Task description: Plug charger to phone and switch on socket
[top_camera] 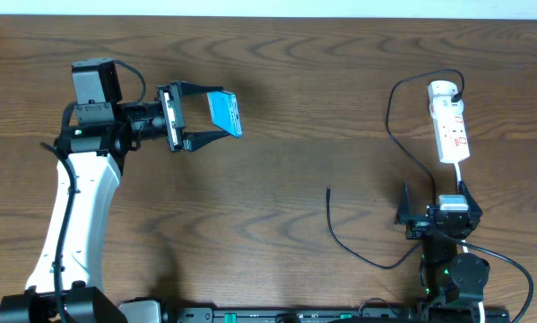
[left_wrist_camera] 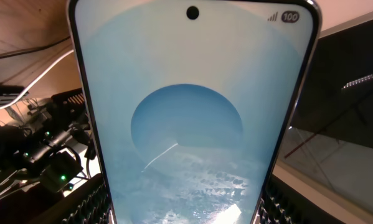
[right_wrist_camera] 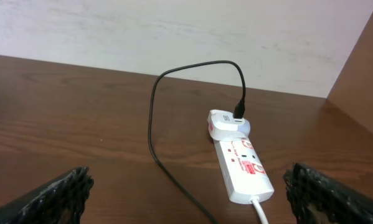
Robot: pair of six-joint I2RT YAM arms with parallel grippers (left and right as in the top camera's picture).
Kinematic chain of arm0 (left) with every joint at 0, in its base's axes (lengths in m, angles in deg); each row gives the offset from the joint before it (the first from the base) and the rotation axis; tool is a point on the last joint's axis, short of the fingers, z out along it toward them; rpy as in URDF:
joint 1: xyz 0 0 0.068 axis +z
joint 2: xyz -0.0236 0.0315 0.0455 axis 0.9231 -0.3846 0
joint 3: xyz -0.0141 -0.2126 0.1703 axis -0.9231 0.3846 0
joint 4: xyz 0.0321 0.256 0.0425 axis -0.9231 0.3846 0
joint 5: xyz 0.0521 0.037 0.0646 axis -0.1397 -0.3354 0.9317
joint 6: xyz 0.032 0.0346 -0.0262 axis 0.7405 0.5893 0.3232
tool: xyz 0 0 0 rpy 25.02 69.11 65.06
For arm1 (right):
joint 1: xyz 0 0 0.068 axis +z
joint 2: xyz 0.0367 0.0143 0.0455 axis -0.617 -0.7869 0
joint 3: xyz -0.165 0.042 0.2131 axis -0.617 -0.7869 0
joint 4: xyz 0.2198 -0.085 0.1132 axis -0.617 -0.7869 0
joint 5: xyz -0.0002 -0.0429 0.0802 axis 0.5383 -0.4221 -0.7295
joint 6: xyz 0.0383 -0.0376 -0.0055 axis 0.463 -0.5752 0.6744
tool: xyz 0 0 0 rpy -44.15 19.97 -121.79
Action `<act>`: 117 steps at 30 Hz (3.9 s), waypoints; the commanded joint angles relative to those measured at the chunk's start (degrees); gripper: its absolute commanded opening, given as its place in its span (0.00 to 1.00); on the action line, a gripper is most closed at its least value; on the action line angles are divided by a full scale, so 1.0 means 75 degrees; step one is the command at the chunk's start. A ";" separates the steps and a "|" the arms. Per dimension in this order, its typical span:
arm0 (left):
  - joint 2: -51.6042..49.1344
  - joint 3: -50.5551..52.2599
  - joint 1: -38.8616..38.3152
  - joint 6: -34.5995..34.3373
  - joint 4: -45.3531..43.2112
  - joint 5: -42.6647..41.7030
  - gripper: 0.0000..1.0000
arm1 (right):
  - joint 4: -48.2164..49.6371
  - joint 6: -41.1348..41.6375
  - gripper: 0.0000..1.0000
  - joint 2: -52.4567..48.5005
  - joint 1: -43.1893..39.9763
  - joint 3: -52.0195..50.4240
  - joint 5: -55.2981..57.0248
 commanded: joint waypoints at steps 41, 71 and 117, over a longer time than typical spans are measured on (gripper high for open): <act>0.0114 -0.0038 0.0015 0.1789 0.1632 0.5992 0.07 | -0.0035 0.0085 0.99 0.0026 -0.0047 -0.0012 -0.0017; -0.1303 0.0242 -0.0472 0.2279 0.2978 0.8256 0.07 | -0.0032 0.0085 0.99 0.0026 -0.0047 -0.0012 -0.0017; -0.1303 0.0245 -0.0472 0.2288 0.2827 0.8311 0.07 | 0.0600 0.1699 0.99 -0.3063 -0.0044 0.2337 -0.2894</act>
